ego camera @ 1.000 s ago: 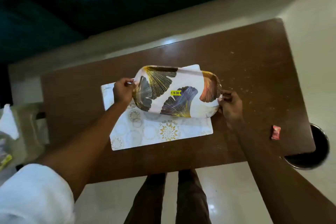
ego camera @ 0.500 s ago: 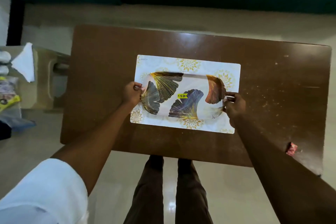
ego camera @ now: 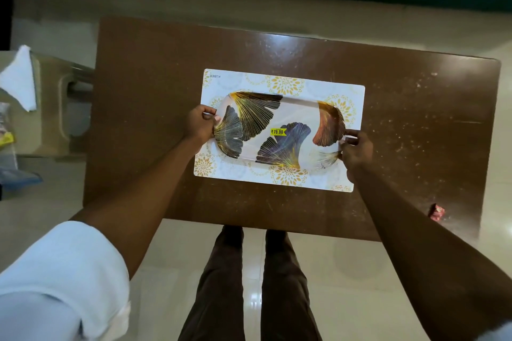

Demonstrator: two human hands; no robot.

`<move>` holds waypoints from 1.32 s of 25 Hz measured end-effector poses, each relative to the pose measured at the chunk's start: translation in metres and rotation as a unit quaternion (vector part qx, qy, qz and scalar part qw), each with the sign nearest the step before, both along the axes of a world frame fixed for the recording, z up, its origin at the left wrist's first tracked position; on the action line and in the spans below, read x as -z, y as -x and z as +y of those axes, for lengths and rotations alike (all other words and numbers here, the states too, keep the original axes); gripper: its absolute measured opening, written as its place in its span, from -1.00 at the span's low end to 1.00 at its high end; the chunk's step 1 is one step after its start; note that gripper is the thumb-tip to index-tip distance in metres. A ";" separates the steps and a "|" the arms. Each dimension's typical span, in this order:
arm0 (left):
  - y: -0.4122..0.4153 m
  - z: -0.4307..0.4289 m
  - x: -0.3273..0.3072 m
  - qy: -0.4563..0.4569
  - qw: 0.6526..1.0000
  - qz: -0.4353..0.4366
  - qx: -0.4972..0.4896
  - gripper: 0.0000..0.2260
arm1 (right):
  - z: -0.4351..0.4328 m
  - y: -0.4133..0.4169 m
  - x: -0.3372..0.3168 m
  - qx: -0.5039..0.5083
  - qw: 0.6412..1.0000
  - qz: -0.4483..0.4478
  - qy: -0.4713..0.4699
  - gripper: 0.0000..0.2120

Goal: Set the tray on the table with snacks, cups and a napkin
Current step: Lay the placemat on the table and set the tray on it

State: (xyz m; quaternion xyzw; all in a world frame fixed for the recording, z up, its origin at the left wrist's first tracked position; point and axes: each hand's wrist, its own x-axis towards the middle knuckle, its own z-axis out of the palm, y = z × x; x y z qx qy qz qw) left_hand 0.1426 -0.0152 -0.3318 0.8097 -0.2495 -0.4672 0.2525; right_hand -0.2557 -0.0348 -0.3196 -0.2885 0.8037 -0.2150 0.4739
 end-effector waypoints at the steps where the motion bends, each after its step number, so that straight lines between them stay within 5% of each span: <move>1: 0.000 0.000 0.000 0.002 1.000 0.003 -0.001 -0.88 | 0.000 0.000 0.000 -0.001 1.000 -0.001 0.003 -0.73; 26: 0.004 0.004 -0.009 -0.014 1.000 0.024 -0.010 -0.83 | -0.011 0.010 -0.004 0.002 0.999 -0.020 -0.030 -0.71; 30: -0.002 0.006 -0.030 0.003 0.999 -0.043 -0.008 -0.82 | -0.013 0.010 -0.030 -0.057 0.997 0.048 -0.032 -0.61; 33: 0.006 0.003 -0.083 0.063 0.997 -0.040 -0.017 -0.81 | -0.020 -0.018 -0.078 -0.115 0.992 0.027 0.050 -0.65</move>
